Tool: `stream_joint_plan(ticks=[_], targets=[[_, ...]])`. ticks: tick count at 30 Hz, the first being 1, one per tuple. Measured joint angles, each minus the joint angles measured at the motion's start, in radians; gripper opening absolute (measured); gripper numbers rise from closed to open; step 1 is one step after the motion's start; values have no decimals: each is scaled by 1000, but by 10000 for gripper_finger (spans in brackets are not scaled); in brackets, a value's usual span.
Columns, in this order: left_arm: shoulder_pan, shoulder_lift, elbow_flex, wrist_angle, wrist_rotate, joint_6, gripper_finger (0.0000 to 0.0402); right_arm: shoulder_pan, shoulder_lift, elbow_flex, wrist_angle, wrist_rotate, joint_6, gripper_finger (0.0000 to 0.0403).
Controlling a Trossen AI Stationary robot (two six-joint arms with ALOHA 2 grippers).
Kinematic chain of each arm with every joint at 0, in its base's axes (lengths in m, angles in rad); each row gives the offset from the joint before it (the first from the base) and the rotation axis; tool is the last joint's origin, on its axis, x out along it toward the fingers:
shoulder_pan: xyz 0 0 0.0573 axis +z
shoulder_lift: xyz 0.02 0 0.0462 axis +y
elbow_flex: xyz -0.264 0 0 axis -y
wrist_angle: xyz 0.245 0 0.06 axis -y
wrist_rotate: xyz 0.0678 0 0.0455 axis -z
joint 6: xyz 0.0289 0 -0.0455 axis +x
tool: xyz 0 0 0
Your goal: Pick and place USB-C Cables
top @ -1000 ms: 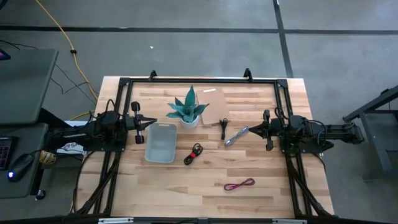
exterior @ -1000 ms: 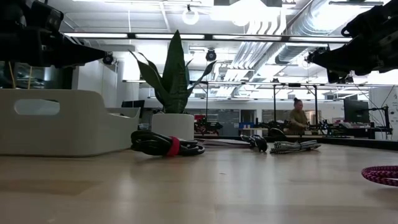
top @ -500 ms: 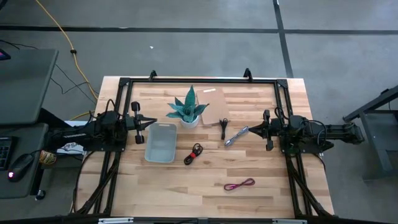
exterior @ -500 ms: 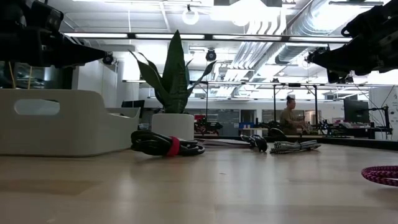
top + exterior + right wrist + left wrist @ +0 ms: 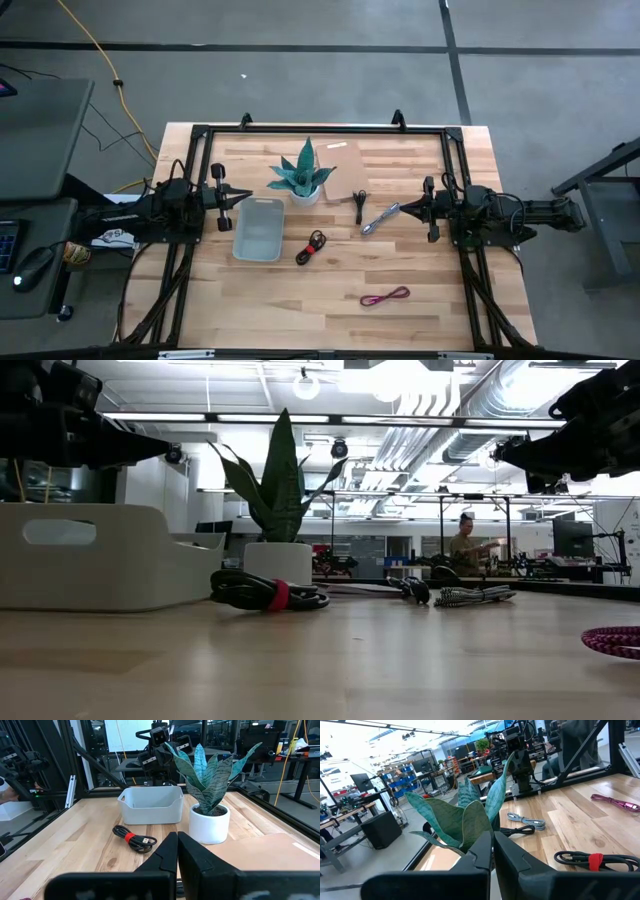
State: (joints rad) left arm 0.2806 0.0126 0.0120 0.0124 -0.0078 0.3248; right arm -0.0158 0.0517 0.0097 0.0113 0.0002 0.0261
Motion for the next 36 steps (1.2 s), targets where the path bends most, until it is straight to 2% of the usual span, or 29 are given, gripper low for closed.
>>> stream_joint_plan(ticks=[26, 28, 33, 36], targets=[[0, 0, 0, 0, 0, 0, 1, 0, 0, 0, 1, 0, 0, 0], [0, 0, 0, 0, 0, 0, 1, 0, 0, 0, 8, -1, 38, 0], [0, 0, 0, 0, 0, 0, 1, 0, 0, 0, 190, 68, 244, 0], [0, 0, 0, 0, 0, 0, 1, 0, 8, 0, 374, 105, 255, 0]])
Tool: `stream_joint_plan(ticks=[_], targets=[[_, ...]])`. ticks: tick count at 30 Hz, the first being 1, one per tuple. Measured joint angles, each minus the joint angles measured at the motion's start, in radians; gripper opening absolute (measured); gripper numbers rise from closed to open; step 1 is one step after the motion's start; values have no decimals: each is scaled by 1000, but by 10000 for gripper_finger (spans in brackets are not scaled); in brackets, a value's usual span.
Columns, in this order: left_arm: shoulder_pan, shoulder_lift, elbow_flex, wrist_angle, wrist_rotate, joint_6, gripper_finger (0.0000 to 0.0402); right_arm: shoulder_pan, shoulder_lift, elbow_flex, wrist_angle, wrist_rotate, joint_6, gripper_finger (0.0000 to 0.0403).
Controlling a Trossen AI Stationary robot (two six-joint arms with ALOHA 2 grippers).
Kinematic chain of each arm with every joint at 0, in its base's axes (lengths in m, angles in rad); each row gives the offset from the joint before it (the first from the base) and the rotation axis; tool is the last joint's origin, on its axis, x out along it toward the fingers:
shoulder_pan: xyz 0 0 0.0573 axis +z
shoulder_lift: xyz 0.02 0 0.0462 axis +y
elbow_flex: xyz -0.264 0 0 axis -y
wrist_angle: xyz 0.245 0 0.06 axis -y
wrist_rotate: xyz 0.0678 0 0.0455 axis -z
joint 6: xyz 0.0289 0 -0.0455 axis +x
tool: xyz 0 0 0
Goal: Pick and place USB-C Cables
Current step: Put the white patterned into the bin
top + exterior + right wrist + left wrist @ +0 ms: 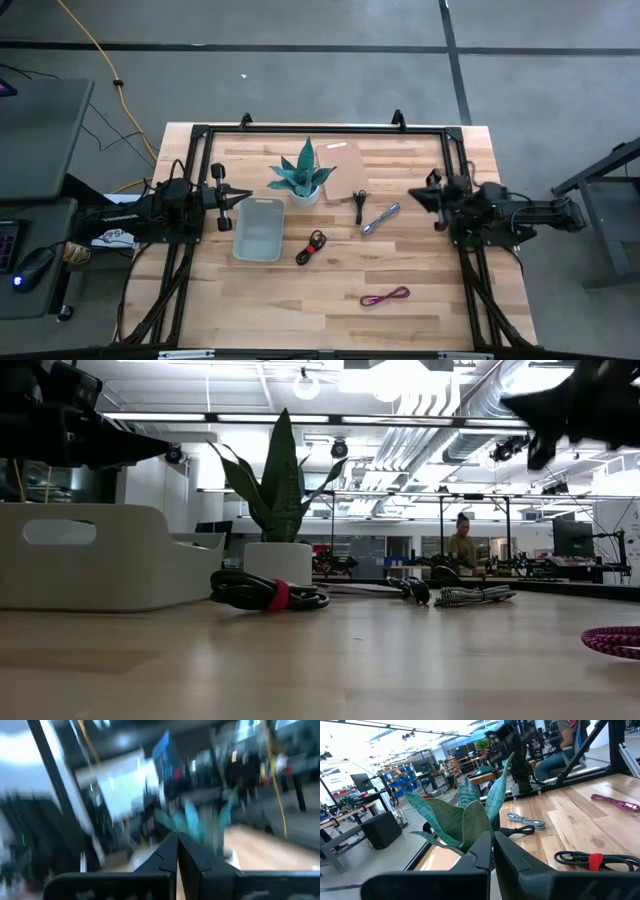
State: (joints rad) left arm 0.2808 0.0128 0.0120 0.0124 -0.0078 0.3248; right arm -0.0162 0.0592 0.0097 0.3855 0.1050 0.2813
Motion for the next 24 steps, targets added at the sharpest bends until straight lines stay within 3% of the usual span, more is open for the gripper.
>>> stream_joint_plan(ticks=[3, 8, 12, 19, 24], targets=[[0, 0, 0, 0, 0, 0, 1, 0, 39, 11, 158, -33, -36, 1], [0, 0, 0, 0, 0, 0, 1, 0, 210, 159, 95, -30, -60, 31], [0, 0, 0, 0, 0, 0, 1, 0, 401, 327, -126, 44, -122, 91], [0, 0, 0, 0, 0, 0, 1, -1, 694, 662, -802, 85, -149, 187], [0, 0, 0, 0, 0, 0, 1, -1, 887, 743, -925, 83, -204, 205]])
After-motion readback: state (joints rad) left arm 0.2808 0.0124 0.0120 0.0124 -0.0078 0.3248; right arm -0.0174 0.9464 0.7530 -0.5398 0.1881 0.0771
